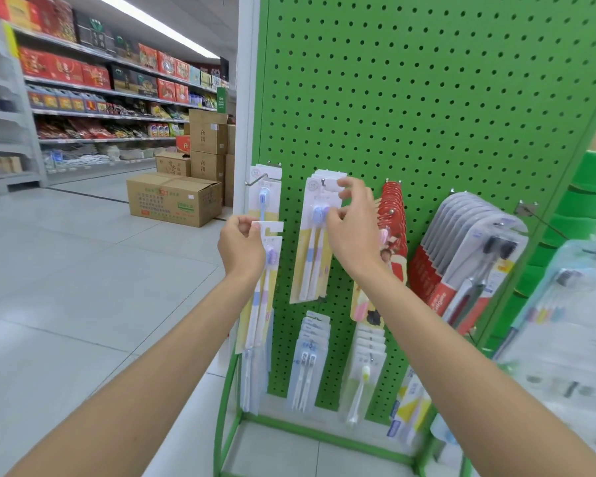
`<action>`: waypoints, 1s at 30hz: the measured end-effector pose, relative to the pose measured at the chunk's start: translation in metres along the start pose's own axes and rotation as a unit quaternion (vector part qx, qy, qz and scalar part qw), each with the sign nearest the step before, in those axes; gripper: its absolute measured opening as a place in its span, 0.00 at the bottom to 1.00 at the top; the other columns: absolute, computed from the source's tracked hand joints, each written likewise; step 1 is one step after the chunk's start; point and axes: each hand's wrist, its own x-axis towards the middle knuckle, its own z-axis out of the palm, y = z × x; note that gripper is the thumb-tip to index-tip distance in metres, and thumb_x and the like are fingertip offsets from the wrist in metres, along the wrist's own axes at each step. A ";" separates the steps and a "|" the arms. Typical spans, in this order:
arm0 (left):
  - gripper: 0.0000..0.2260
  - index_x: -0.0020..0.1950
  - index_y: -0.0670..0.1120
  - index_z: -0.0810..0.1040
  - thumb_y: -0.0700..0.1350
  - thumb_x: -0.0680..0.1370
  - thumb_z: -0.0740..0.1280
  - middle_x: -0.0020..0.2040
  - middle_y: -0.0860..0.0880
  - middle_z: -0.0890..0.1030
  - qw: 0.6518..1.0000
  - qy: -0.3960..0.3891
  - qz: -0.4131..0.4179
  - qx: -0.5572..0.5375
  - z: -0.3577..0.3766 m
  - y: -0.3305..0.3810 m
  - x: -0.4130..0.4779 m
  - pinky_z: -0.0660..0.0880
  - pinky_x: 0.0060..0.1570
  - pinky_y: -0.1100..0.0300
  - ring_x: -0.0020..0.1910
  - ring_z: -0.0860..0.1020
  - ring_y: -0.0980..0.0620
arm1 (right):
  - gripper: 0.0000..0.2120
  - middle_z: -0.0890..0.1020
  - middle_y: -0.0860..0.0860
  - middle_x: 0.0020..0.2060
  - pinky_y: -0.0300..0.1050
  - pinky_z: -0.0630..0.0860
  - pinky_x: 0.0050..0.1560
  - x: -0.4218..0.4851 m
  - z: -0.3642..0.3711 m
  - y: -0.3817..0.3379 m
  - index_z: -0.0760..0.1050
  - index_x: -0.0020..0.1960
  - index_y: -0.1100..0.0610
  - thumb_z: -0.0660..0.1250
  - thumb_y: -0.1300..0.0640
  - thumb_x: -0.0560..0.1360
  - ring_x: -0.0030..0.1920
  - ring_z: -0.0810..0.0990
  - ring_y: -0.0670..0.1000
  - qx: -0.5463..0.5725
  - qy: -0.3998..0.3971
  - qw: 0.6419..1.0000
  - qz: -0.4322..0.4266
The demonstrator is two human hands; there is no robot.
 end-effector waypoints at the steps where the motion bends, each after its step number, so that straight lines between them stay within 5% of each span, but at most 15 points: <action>1: 0.04 0.51 0.44 0.77 0.40 0.82 0.63 0.39 0.56 0.76 1.000 -0.005 -0.009 -0.006 -0.003 -0.005 -0.005 0.69 0.38 0.70 0.38 0.74 0.63 | 0.18 0.73 0.50 0.55 0.44 0.71 0.43 -0.011 0.002 0.001 0.68 0.66 0.55 0.59 0.66 0.78 0.43 0.75 0.49 0.009 -0.014 1.000 0.000; 4: 0.04 0.50 0.45 0.78 0.40 0.81 0.64 0.40 0.55 0.78 0.998 -0.050 -0.034 -0.019 -0.006 -0.025 -0.022 0.72 0.43 0.65 0.39 0.76 0.60 | 0.14 0.76 0.50 0.50 0.41 0.72 0.42 -0.046 0.017 0.015 0.70 0.64 0.55 0.60 0.63 0.79 0.40 0.74 0.46 0.023 -0.067 0.997 0.022; 7: 0.04 0.47 0.46 0.78 0.40 0.80 0.65 0.39 0.55 0.78 0.995 -0.085 -0.046 -0.024 -0.010 -0.046 -0.043 0.72 0.43 0.65 0.39 0.76 0.60 | 0.18 0.75 0.49 0.55 0.33 0.68 0.43 -0.082 0.031 0.035 0.68 0.70 0.56 0.60 0.60 0.81 0.44 0.74 0.42 0.008 -0.112 0.992 0.061; 12: 0.05 0.45 0.48 0.81 0.39 0.78 0.69 0.43 0.52 0.82 0.981 -0.150 -0.109 -0.054 -0.013 -0.077 -0.071 0.77 0.48 0.63 0.44 0.80 0.55 | 0.23 0.77 0.46 0.54 0.34 0.72 0.42 -0.126 0.044 0.068 0.64 0.74 0.53 0.62 0.57 0.80 0.45 0.75 0.38 0.058 -0.178 0.972 0.142; 15: 0.04 0.45 0.46 0.82 0.38 0.76 0.71 0.43 0.48 0.83 0.962 -0.199 -0.163 -0.091 -0.013 -0.095 -0.083 0.80 0.49 0.55 0.45 0.81 0.50 | 0.20 0.76 0.42 0.49 0.34 0.72 0.40 -0.143 0.049 0.086 0.67 0.68 0.52 0.66 0.55 0.78 0.45 0.76 0.41 0.092 -0.162 0.968 0.168; 21: 0.04 0.47 0.43 0.82 0.36 0.77 0.69 0.38 0.50 0.84 0.935 -0.297 -0.166 -0.103 -0.015 -0.105 -0.099 0.77 0.36 0.65 0.37 0.82 0.56 | 0.12 0.74 0.43 0.37 0.30 0.68 0.31 -0.170 0.053 0.110 0.68 0.53 0.56 0.70 0.54 0.77 0.33 0.73 0.36 0.147 -0.081 0.968 0.185; 25: 0.04 0.51 0.43 0.81 0.38 0.79 0.67 0.40 0.49 0.85 0.905 -0.348 -0.210 -0.127 -0.018 -0.105 -0.099 0.80 0.39 0.61 0.39 0.83 0.53 | 0.01 0.74 0.45 0.38 0.37 0.69 0.38 -0.167 0.045 0.115 0.70 0.51 0.56 0.63 0.59 0.79 0.35 0.73 0.41 0.148 -0.084 0.967 0.188; 30: 0.05 0.53 0.44 0.81 0.43 0.79 0.68 0.43 0.51 0.85 0.873 -0.454 -0.178 0.004 -0.027 -0.111 -0.111 0.80 0.41 0.62 0.43 0.83 0.54 | 0.01 0.76 0.48 0.40 0.39 0.70 0.40 -0.168 0.026 0.118 0.71 0.51 0.53 0.61 0.59 0.80 0.38 0.74 0.44 0.174 -0.061 0.961 0.205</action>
